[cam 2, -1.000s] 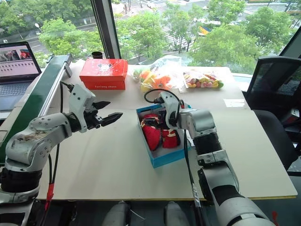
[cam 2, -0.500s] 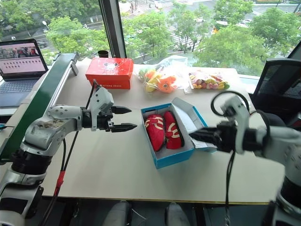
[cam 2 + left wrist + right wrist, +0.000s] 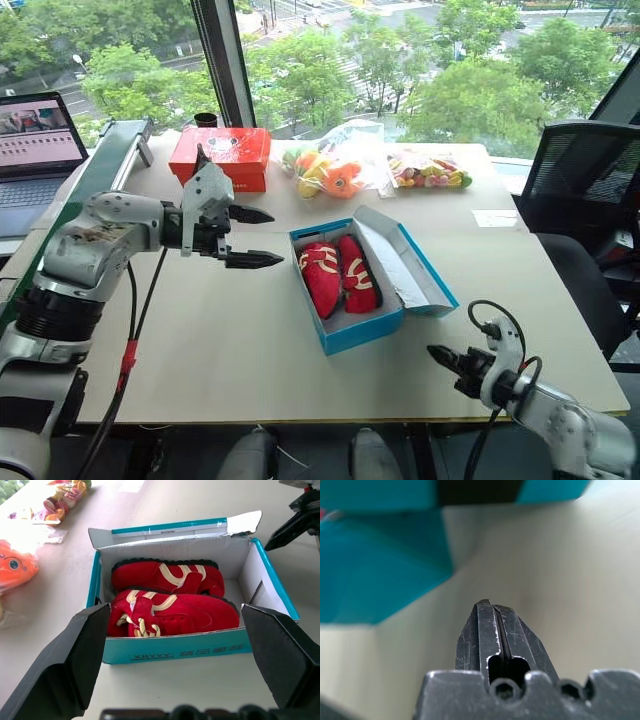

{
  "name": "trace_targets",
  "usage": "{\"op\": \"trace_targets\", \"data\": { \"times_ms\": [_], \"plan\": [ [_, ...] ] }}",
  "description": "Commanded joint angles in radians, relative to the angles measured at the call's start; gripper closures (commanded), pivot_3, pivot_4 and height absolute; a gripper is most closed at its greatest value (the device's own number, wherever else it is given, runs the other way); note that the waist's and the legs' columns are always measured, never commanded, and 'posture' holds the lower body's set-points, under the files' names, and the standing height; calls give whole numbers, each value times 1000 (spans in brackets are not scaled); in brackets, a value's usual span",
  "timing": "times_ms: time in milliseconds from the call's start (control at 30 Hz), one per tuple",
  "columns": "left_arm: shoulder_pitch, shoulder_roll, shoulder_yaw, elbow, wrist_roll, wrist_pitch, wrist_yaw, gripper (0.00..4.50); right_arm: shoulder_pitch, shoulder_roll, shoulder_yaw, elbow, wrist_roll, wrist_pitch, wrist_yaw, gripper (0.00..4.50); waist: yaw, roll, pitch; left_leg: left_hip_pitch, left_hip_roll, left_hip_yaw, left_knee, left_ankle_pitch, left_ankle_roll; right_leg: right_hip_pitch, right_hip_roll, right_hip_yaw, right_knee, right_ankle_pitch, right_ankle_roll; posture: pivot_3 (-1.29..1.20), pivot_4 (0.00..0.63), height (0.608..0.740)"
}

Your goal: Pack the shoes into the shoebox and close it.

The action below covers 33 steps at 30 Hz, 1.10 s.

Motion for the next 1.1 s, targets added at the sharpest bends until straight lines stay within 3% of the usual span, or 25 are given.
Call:
{"op": "trace_targets", "data": {
  "times_ms": [33, 200, 367, 567, 700, 867, 933, 1100],
  "plan": [
    [-12, 19, 47, -34, 6, -3, 11, 63, -83, 32, -24, 156, -17, -130, 4, 4500, -3, -2, -1, 0, 0, 0, 0, 0, 0, 0, 0, 0, 0, 0, 0, 0, 150, 739],
    [7, 22, 81, -55, 20, -4, 51, 63, -196, 50, -65, 371, -30, -254, 4, 4500, -7, -5, -1, 6, 1, 0, 1, 0, 0, 7, 0, 0, -3, 1, 0, 0, 150, 739],
    [-1, 24, 113, -38, 39, -2, 107, 63, -358, 67, -165, 489, 58, -318, 19, 4500, -11, -6, 0, 15, 1, 1, 0, 0, 0, 16, 0, 0, -4, 1, 1, 0, 150, 739],
    [41, 45, 114, -85, 34, 15, 99, 63, -404, 50, -148, 204, 261, -119, 73, 4500, -9, 2, 5, 11, 0, 1, -6, 0, 0, 10, 0, 1, -2, 2, -2, 0, 150, 739],
    [60, 87, 85, -72, 95, -38, 92, 63, -405, 14, -13, -63, 362, 72, 42, 4500, -8, 2, 5, 3, 0, 1, -7, -1, 1, 1, 0, 1, -1, 4, -5, 0, 150, 739],
    [51, 84, 105, -48, 92, -33, 98, 63, -434, 1, 63, -222, 456, 166, -10, 4500, 4, 2, 5, -1, 0, 0, -5, -1, 1, -3, 0, 1, 1, 4, -5, 0, 150, 739],
    [55, 82, 108, -54, 88, -28, 97, 63, -454, 2, 104, -247, 459, 186, -39, 4500, 8, 2, 5, -1, -1, 0, -3, -1, 1, -2, -1, 0, 1, 4, -5, 0, 150, 739],
    [69, 74, 115, -74, 75, -9, 102, 63, -565, -22, 275, -209, 286, 156, -86, 4500, 4, 2, 5, -1, -1, 1, -1, 0, 1, -3, -1, 1, 3, 4, -5, 0, 150, 739]
  ]
}}
